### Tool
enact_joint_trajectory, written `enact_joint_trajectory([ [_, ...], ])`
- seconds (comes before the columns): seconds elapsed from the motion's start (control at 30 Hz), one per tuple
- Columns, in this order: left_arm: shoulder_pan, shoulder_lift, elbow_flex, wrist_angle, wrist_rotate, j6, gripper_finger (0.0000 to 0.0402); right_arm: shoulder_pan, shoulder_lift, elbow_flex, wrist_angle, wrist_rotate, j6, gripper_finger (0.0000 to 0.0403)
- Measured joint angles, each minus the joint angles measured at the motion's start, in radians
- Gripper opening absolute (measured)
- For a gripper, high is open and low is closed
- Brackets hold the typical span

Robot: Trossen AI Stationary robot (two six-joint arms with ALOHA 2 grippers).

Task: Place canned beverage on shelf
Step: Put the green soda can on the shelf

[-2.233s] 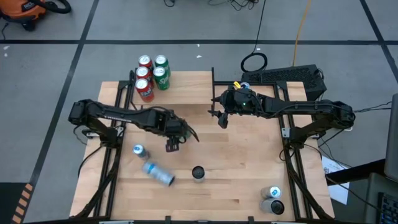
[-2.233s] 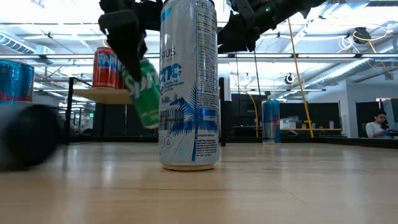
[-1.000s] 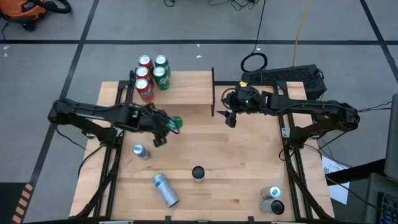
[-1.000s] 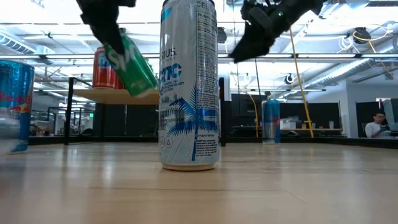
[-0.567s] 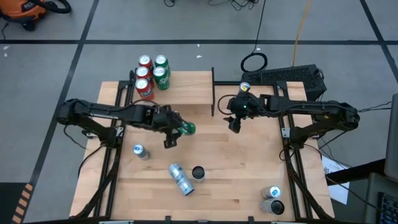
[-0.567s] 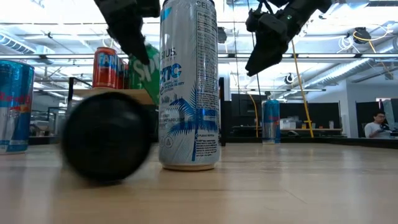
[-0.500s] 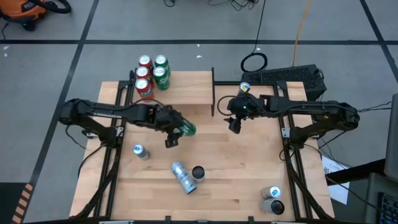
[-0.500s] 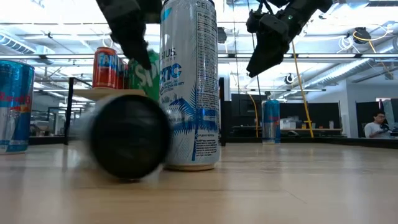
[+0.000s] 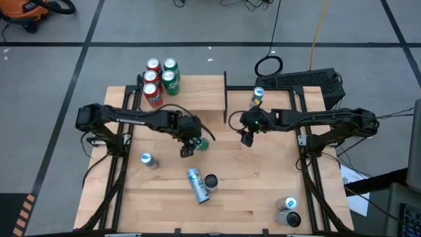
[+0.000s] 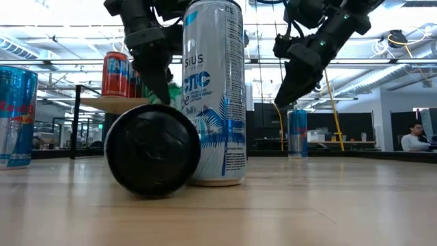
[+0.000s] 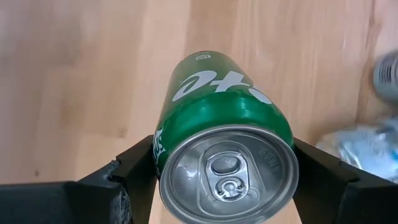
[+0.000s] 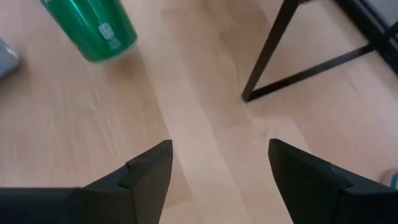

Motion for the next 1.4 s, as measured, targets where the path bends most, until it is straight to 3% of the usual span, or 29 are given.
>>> enact_joint_trajectory([
  [0.3,0.038,0.0,0.046,0.07,0.062,0.018,0.0272,0.029,0.001,-0.011,0.161,-0.003,-0.013,0.0253],
  [0.5,0.052,0.0,0.046,0.076,0.045,0.019,0.0272,0.074,0.001,-0.16,0.556,-0.007,-0.041,0.0254],
  [0.73,0.051,0.0,0.046,0.152,0.013,0.07,0.0272,0.078,0.02,-0.265,0.843,-0.172,-0.138,0.0254],
  [0.9,0.03,0.0,0.046,0.179,0.022,0.183,0.0272,0.09,0.072,-0.251,0.892,-0.27,-0.164,0.0265],
  [1.23,-0.024,0.0,0.046,0.21,0.005,0.27,0.0272,0.118,0.252,-0.137,0.89,-0.256,-0.177,0.0351],
  [1.4,-0.033,0.0,0.046,0.223,-0.026,0.256,0.0272,0.118,0.286,-0.109,0.889,-0.246,-0.161,0.0363],
])
